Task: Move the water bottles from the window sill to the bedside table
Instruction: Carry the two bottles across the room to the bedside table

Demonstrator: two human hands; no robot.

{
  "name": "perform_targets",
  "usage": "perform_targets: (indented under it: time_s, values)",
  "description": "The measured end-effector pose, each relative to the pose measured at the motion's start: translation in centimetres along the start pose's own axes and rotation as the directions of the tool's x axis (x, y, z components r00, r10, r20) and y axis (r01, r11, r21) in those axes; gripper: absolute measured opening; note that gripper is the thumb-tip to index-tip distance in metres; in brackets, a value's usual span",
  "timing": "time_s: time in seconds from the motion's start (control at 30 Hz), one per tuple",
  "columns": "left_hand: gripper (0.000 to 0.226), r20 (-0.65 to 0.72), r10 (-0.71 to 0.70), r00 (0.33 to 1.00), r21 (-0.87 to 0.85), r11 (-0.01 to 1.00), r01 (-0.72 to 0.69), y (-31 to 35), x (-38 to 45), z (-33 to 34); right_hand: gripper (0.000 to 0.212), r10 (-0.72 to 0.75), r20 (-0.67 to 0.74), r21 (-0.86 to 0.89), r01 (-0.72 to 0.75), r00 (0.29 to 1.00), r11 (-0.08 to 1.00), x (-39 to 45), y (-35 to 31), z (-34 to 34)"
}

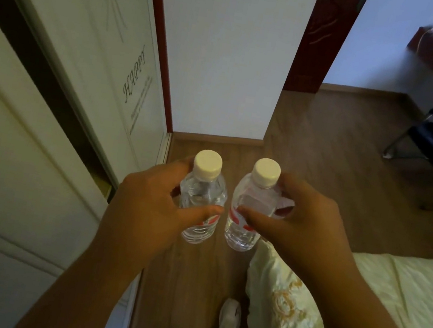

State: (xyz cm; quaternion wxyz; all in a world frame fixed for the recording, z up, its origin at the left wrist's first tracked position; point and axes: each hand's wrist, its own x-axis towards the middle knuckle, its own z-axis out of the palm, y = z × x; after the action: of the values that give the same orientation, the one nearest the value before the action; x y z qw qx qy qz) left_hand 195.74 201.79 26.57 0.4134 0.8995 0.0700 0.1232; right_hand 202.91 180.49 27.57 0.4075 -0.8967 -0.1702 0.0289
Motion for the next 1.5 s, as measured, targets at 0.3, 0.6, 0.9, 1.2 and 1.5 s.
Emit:
perform_targets:
  time_s: [0.3,0.6,0.9,1.2,1.5]
  values:
    - [0.057,-0.051,0.079,0.996,0.089,0.993,-0.074,0.9,9.8,0.6,0.066,-0.073,0.041,0.047,0.071,0.996,0.996,11.3,1.6,-1.2]
    - [0.065,-0.157,0.126,0.980,0.169,0.981,-0.099,1.8,19.9,3.2,0.071,-0.152,0.052,0.052,0.149,0.987,0.987,23.1,4.0,-3.8]
    - [0.067,-0.090,0.101,0.991,0.136,0.987,-0.089,0.3,29.4,5.7,0.068,-0.111,0.050,0.029,0.109,0.993,0.994,31.6,6.6,-4.2]
    - [0.070,0.075,0.120,0.990,0.080,0.989,-0.126,-3.2,43.9,7.6,0.066,0.042,-0.077,-0.032,-0.044,0.996,0.999,41.3,7.9,-3.5]
    - [0.084,0.225,0.214,0.951,0.025,0.974,-0.225,-4.9,56.6,9.0,0.071,0.241,-0.246,-0.033,-0.256,0.939,0.966,48.1,8.4,-2.6]
